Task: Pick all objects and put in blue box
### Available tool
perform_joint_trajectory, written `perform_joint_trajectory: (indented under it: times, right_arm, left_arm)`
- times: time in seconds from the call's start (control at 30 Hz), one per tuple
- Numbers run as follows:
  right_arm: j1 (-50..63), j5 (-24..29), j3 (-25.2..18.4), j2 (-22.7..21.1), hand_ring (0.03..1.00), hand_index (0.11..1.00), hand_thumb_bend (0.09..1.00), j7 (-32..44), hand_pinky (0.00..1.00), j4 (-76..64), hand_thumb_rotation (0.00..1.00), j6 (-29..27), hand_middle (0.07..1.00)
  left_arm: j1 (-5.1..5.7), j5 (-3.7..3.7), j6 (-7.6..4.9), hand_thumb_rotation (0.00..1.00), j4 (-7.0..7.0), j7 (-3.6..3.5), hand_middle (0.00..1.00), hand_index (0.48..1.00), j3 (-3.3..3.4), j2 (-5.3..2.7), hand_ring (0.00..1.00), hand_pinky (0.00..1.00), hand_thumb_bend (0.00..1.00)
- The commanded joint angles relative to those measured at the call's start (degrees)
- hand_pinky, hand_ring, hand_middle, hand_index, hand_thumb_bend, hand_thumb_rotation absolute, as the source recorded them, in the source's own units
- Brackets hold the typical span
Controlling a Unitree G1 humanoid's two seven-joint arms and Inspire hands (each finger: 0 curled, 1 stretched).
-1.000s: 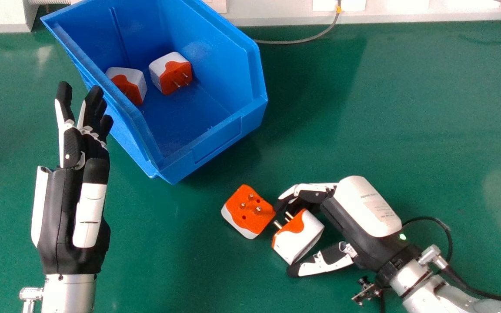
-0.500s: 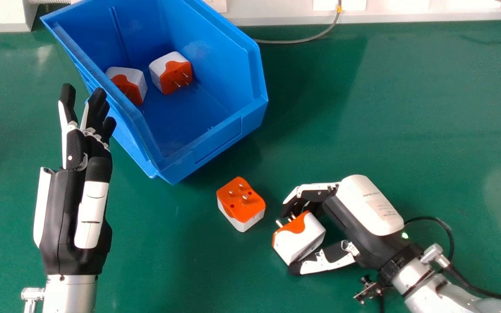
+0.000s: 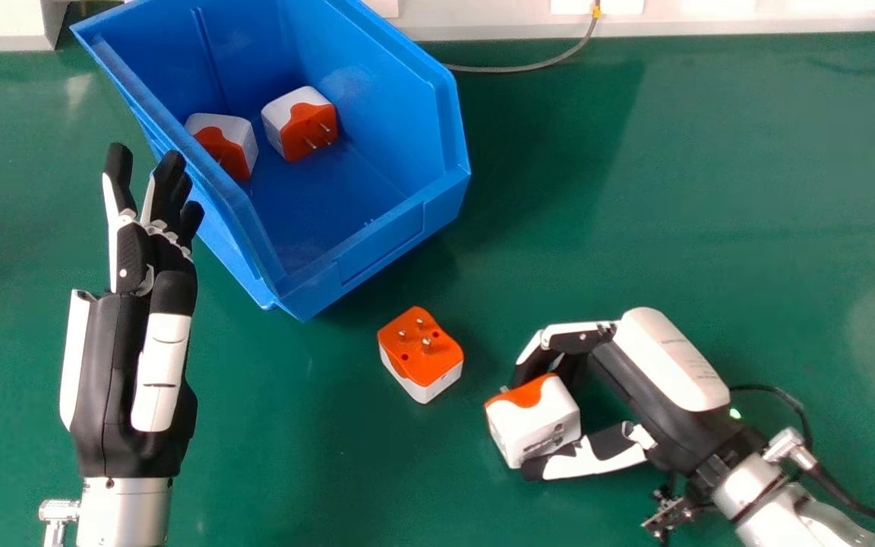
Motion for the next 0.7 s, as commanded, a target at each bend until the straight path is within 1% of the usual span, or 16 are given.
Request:
perform_joint_trajectory:
  times: [0.0,0.17,0.27,0.4,0.5,0.57,0.67]
  right_arm:
    - [0.6,4.7,-3.2,-1.9,0.412,0.495,0.523,3.0,0.4,-4.6,0.0,-3.6,0.515]
    - [2.6,12.0,-7.8,-3.1,0.414,0.496,0.522,11.2,0.39,-13.4,0.0,-5.1,0.511]
    - [2.8,15.8,-10.0,-2.8,0.416,0.496,0.521,15.4,0.39,-16.4,0.0,-5.5,0.509]
    - [3.1,20.5,-12.4,-2.3,0.42,0.496,0.52,21.1,0.4,-21.7,0.0,-4.0,0.504]
    - [3.1,24.0,-13.7,-1.6,0.421,0.497,0.52,24.8,0.4,-25.9,0.0,-3.3,0.505]
    - [2.5,25.3,-14.5,-1.0,0.421,0.498,0.519,26.6,0.4,-28.1,0.0,-3.4,0.504]
    - [0.7,25.5,-16.1,-0.1,0.42,0.501,0.519,28.1,0.4,-30.3,0.0,-4.2,0.503]
  left_arm:
    - [-0.52,0.27,-1.41,0.84,-0.73,0.27,0.99,0.958,0.28,0.01,1.0,1.0,0.69]
    - [-0.63,1.06,-1.47,0.84,-0.52,1.0,0.99,0.96,0.16,-0.2,1.0,1.0,0.69]
    - [-0.43,1.39,-1.46,0.84,-0.9,1.34,0.99,0.961,-0.07,-0.29,1.0,1.0,0.68]
    - [-0.81,1.59,-1.9,0.84,-0.07,1.51,0.99,0.962,-0.02,-0.18,1.0,1.0,0.68]
    - [-0.98,1.98,-2.4,0.84,0.46,1.75,0.99,0.962,0.06,-0.13,1.0,1.0,0.68]
    - [-1.08,2.15,-2.82,0.84,0.76,1.86,0.99,0.962,0.12,-0.05,1.0,1.0,0.68]
    - [-1.28,2.22,-3.2,0.84,1.18,1.91,0.99,0.963,0.16,0.02,1.0,1.0,0.68]
